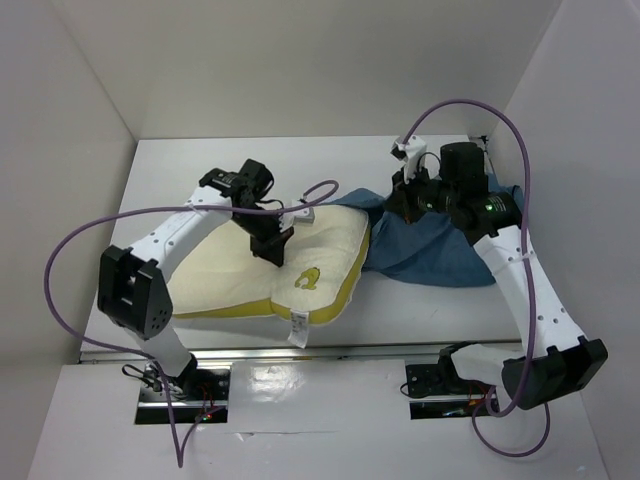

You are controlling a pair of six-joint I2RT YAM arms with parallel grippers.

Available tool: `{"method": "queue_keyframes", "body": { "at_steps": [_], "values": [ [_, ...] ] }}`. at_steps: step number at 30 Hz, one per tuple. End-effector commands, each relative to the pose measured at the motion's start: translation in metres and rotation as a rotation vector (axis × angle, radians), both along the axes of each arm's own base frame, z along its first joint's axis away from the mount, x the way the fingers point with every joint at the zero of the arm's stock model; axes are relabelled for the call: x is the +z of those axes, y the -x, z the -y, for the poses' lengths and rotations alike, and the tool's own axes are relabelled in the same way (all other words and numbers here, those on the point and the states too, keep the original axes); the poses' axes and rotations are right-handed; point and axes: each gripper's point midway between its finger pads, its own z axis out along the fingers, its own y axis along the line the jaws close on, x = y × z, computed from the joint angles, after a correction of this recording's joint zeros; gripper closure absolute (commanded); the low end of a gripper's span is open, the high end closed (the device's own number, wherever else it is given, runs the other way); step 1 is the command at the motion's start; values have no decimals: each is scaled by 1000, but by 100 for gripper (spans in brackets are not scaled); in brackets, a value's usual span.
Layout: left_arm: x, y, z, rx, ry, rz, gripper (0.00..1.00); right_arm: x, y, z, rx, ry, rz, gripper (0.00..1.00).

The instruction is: Put the pillow into the pillowcase

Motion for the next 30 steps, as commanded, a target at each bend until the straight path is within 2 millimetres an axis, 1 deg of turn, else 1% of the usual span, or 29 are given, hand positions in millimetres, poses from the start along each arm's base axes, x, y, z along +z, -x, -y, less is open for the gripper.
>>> {"method": "queue_keyframes", "body": {
  "at_steps": [1, 2, 3, 4, 6, 7, 8, 10, 11, 13, 14, 15, 16, 17, 18, 19, 20, 21, 22, 23, 24, 25, 26, 27, 28, 29, 30],
  "values": [
    [23, -30, 26, -16, 100, 53, 100, 5, 31, -9, 104, -50, -42, 100],
    [24, -33, 33, -21, 110, 47, 100, 0, 35, -11, 118, -55, -64, 100],
    [16, -41, 37, -21, 101, 29, 100, -6, 45, -13, 142, -51, -91, 100],
    [25, -52, 44, -25, 125, 56, 100, -5, 46, -14, 152, -58, -93, 100],
    [24, -64, 50, -18, 128, 57, 100, -16, 55, -13, 166, -50, -130, 100],
    [15, -70, 53, -18, 120, 40, 100, -18, 60, -12, 166, -49, -138, 100],
    [20, -81, 53, -8, 130, 62, 100, -26, 62, -13, 172, -33, -148, 100],
    [18, -93, 49, 21, 129, 57, 100, -30, 71, -10, 182, -11, -151, 100],
    [14, -101, 48, 31, 127, 55, 100, -38, 74, -7, 173, 1, -176, 100],
    [12, -116, 37, 90, 126, 41, 100, -39, 81, -3, 171, 17, -170, 100],
    [11, -127, 36, 110, 138, 40, 100, -43, 81, -2, 176, 25, -175, 100],
    [11, -134, 33, 141, 146, 24, 100, -47, 86, -1, 176, 28, -190, 100],
    [8, -144, 24, 177, 146, -3, 100, -50, 89, -1, 183, 40, -185, 100],
    [16, -149, 22, 192, 168, 7, 100, -52, 91, 0, 190, 49, -190, 100],
    [8, -154, 20, 224, 165, -39, 100, -55, 92, 1, 190, 51, -199, 100],
    [6, -159, 12, 258, 161, -57, 100, -55, 95, 2, 197, 57, -194, 100],
    [8, -162, 14, 263, 173, -62, 100, -56, 98, 1, 212, 66, -197, 100],
    [8, -165, 8, 286, 174, -68, 100, -56, 98, 1, 212, 66, -197, 100],
    [6, -166, 10, 300, 179, -92, 100, -59, 102, -2, 231, 63, -207, 100],
    [8, -167, 12, 307, 192, -94, 100, -62, 101, -3, 231, 65, -219, 100],
    [6, -167, 12, 316, 191, -104, 100, -61, 104, -7, 252, 58, -221, 100],
    [4, -169, 14, 342, 195, -118, 100, -64, 102, -7, 252, 62, -235, 100],
    [11, -169, 16, 346, 215, -118, 100, -66, 104, -13, 279, 51, -254, 100],
    [12, -168, 17, 352, 222, -132, 100, -68, 106, -16, 293, 54, -262, 100],
    [15, -166, 26, 353, 235, -146, 100, -67, 104, -23, 318, 46, -261, 100],
    [15, -165, 26, 364, 235, -158, 100, -67, 102, -25, 325, 39, -260, 100],
    [18, -164, 33, 355, 252, -163, 100, -68, 102, -29, 332, 37, -266, 100]
  ]
}}
